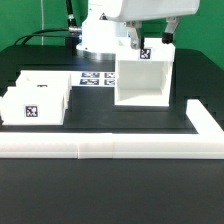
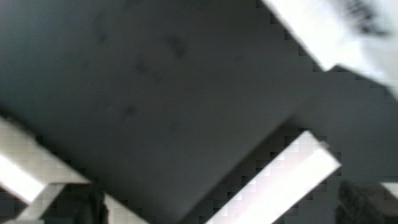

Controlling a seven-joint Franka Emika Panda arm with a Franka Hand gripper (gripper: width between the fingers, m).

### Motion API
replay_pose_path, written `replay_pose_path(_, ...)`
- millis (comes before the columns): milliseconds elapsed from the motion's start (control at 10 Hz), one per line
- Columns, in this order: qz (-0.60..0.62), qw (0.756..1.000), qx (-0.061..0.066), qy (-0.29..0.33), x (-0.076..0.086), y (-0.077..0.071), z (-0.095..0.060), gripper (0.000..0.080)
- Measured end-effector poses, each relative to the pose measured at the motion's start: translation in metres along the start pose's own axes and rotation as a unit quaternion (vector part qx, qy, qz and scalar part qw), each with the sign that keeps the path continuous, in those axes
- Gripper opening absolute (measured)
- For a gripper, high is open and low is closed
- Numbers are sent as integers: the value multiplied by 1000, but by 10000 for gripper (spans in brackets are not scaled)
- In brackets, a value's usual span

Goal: Assemble drawer

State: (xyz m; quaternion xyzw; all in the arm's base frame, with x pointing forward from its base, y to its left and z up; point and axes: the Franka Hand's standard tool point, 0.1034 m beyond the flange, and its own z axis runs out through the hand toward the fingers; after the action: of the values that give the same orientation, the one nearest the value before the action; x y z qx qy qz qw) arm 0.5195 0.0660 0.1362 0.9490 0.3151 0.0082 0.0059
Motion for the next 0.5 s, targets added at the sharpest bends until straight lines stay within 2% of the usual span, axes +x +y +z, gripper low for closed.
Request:
replay_pose_path(100,16,1000,-2,0,-3,-9,-5,650)
replay_pose_path(500,6,1000,0,-1,-3,-8,-2,650)
